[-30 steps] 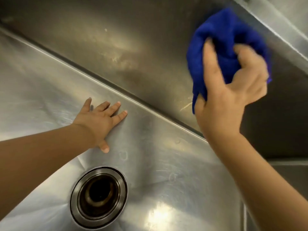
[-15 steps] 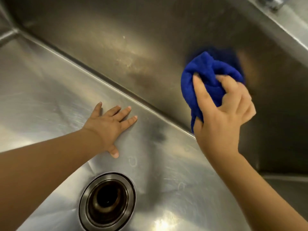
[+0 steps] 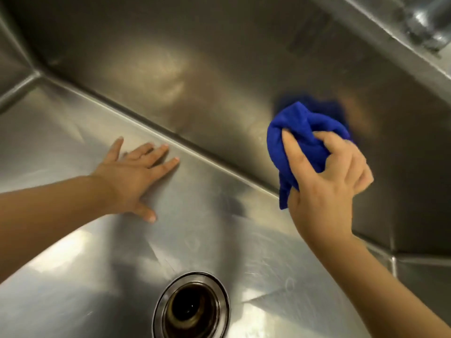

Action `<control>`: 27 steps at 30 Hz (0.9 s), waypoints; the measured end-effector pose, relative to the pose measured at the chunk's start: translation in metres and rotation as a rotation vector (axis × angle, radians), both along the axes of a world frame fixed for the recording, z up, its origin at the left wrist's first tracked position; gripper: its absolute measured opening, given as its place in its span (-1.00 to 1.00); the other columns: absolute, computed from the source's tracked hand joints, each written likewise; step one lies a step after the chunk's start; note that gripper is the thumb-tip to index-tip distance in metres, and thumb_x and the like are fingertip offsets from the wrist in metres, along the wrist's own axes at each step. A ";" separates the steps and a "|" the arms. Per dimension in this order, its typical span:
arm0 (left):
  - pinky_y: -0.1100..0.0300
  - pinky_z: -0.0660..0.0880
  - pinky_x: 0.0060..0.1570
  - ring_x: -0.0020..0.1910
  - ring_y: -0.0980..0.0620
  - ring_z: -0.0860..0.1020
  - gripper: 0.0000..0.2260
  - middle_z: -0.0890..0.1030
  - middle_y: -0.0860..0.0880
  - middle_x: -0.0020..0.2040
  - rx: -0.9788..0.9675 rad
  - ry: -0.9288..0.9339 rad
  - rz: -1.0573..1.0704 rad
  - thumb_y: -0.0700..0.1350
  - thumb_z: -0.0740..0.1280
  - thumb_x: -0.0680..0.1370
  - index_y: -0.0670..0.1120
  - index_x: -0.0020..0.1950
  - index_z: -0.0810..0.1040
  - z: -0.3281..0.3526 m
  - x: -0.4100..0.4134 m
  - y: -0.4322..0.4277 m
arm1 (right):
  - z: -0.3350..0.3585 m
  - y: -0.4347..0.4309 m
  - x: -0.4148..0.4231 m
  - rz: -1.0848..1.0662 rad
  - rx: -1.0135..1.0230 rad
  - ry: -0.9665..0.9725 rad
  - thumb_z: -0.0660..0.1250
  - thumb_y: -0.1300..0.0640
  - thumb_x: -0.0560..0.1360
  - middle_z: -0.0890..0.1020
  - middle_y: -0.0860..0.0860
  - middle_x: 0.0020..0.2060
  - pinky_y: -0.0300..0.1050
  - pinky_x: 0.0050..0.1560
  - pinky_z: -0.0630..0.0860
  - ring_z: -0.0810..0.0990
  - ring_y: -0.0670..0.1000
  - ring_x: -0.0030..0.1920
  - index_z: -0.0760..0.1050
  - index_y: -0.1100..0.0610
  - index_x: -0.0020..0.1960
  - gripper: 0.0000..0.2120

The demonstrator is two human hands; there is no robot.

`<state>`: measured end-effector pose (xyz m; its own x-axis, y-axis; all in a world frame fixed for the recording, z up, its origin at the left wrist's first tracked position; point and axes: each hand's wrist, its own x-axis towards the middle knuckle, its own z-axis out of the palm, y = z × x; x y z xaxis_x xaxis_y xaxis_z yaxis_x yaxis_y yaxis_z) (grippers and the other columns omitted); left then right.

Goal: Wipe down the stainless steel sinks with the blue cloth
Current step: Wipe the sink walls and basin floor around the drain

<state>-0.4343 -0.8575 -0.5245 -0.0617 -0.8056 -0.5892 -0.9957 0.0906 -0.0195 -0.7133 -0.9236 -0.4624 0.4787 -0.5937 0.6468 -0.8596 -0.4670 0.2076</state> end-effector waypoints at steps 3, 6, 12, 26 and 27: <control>-0.25 -0.17 0.43 0.55 -0.06 -0.24 0.06 -0.36 0.02 0.54 0.021 -0.032 -0.008 0.48 0.25 0.32 0.15 0.50 -0.41 -0.005 0.007 -0.002 | -0.047 -0.001 -0.005 -0.019 0.018 0.145 0.24 0.29 0.43 0.31 0.03 0.23 0.05 0.18 0.14 0.28 0.13 0.24 0.47 -0.15 0.30 -0.47; -0.24 -0.17 0.43 0.54 -0.08 -0.25 0.06 -0.37 0.01 0.54 0.011 -0.036 -0.006 0.47 0.25 0.33 0.15 0.50 -0.42 -0.010 0.005 -0.001 | -0.082 0.007 -0.009 -0.037 0.217 0.339 0.07 0.21 0.38 0.32 0.05 0.21 0.12 0.11 0.18 0.31 0.17 0.19 0.58 -0.10 0.22 -0.47; -0.25 -0.21 0.43 0.54 -0.08 -0.27 0.06 -0.40 -0.01 0.53 0.017 -0.024 0.010 0.43 0.29 0.35 0.14 0.49 -0.43 -0.009 0.004 -0.002 | -0.024 0.005 0.009 0.028 0.147 0.116 0.37 0.41 0.28 0.33 0.07 0.22 0.10 0.09 0.19 0.32 0.17 0.19 0.50 -0.06 0.30 -0.33; -0.23 -0.18 0.44 0.54 -0.08 -0.27 0.06 -0.38 -0.01 0.53 0.015 -0.044 0.004 0.44 0.27 0.36 0.13 0.49 -0.44 -0.012 0.004 0.000 | 0.031 0.009 0.036 0.046 0.151 -0.008 0.36 0.36 0.37 0.24 0.03 0.25 0.11 0.16 0.19 0.25 0.12 0.23 0.50 -0.07 0.33 -0.41; -0.24 -0.19 0.44 0.54 -0.08 -0.27 0.06 -0.38 -0.01 0.53 0.018 -0.045 0.008 0.43 0.28 0.37 0.12 0.49 -0.44 -0.011 0.003 0.000 | 0.049 0.006 0.038 0.062 0.089 -0.058 0.34 0.30 0.45 0.22 0.02 0.25 0.11 0.18 0.20 0.24 0.10 0.24 0.48 -0.08 0.34 -0.49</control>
